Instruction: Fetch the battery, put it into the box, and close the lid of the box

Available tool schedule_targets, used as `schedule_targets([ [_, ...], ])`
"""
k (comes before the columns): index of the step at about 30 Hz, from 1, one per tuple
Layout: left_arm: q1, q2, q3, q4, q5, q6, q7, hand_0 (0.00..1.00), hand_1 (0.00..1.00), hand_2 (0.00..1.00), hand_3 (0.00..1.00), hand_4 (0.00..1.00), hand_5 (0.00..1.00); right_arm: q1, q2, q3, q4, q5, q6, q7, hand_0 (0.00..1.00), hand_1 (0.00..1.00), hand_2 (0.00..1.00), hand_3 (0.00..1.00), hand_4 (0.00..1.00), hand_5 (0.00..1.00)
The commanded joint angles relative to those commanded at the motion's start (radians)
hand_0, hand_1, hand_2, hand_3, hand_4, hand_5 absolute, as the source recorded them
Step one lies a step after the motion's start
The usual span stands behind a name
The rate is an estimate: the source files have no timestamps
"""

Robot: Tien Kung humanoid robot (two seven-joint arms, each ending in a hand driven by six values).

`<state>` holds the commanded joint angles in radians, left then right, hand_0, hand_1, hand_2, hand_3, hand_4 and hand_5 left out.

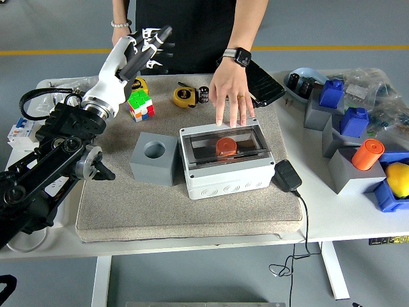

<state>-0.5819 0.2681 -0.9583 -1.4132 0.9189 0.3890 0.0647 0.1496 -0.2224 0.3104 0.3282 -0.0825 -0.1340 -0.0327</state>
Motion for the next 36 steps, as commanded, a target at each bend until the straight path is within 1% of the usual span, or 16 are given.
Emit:
schedule_targets([
  [1, 0.011, -0.003, -0.014, 0.013, -0.004, -0.001, -0.006, 0.484, 0.652, 0.635, 0.670, 0.998, 0.704, 0.000, 0.000, 0.000, 0.000, 0.000, 0.000, 0.000, 0.576, 0.641, 0.666, 0.585, 0.949, 0.482],
  [6, 0.061, -0.016, -0.086, 0.052, -0.013, 0.000, -0.024, 0.484, 0.652, 0.635, 0.670, 0.998, 0.704, -0.001, 0.000, 0.000, -0.001, 0.000, 0.001, 0.000, 0.576, 0.641, 0.666, 0.585, 0.949, 0.482],
  [7, 0.076, -0.020, -0.112, 0.060, -0.013, 0.001, -0.027, 0.504, 0.657, 0.638, 0.674, 0.998, 0.700, -0.002, 0.000, -0.001, -0.001, 0.000, 0.001, 0.000, 0.576, 0.641, 0.666, 0.585, 0.949, 0.483],
  [9, 0.090, -0.021, -0.138, 0.067, -0.012, 0.002, -0.029, 0.504, 0.657, 0.638, 0.674, 0.998, 0.700, -0.003, 0.001, -0.001, -0.001, 0.000, 0.001, 0.000, 0.576, 0.641, 0.666, 0.585, 0.949, 0.483],
  [10, 0.101, -0.020, -0.158, 0.072, -0.006, 0.000, -0.028, 0.504, 0.657, 0.638, 0.674, 0.998, 0.700, -0.003, 0.000, -0.003, -0.001, 0.001, 0.001, 0.000, 0.576, 0.641, 0.666, 0.585, 0.949, 0.483],
  [18, 0.147, -0.011, -0.250, 0.090, 0.016, -0.005, -0.025, 0.513, 0.658, 0.641, 0.677, 0.998, 0.693, -0.002, 0.001, -0.002, -0.002, -0.002, 0.001, -0.001, 0.576, 0.641, 0.666, 0.585, 0.949, 0.483],
  [19, 0.153, -0.010, -0.261, 0.092, 0.018, -0.006, -0.024, 0.519, 0.661, 0.642, 0.675, 0.998, 0.670, -0.001, 0.001, -0.002, -0.001, -0.002, 0.001, -0.001, 0.576, 0.641, 0.666, 0.585, 0.949, 0.483],
  [20, 0.159, -0.009, -0.271, 0.094, 0.019, -0.007, -0.023, 0.519, 0.661, 0.642, 0.675, 0.998, 0.670, -0.001, 0.001, -0.002, -0.002, -0.002, 0.001, -0.001, 0.576, 0.641, 0.666, 0.585, 0.949, 0.483],
  [30, 0.205, 0.000, -0.333, 0.102, 0.029, -0.011, -0.015, 0.521, 0.661, 0.642, 0.677, 0.998, 0.655, -0.004, 0.000, -0.010, -0.004, 0.003, 0.002, -0.003, 0.574, 0.641, 0.666, 0.585, 0.949, 0.483],
  [36, 0.214, 0.002, -0.336, 0.103, 0.031, -0.013, -0.015, 0.522, 0.661, 0.642, 0.676, 0.998, 0.654, -0.001, 0.000, -0.012, -0.004, 0.003, 0.002, -0.003, 0.574, 0.640, 0.666, 0.585, 0.949, 0.483],
])
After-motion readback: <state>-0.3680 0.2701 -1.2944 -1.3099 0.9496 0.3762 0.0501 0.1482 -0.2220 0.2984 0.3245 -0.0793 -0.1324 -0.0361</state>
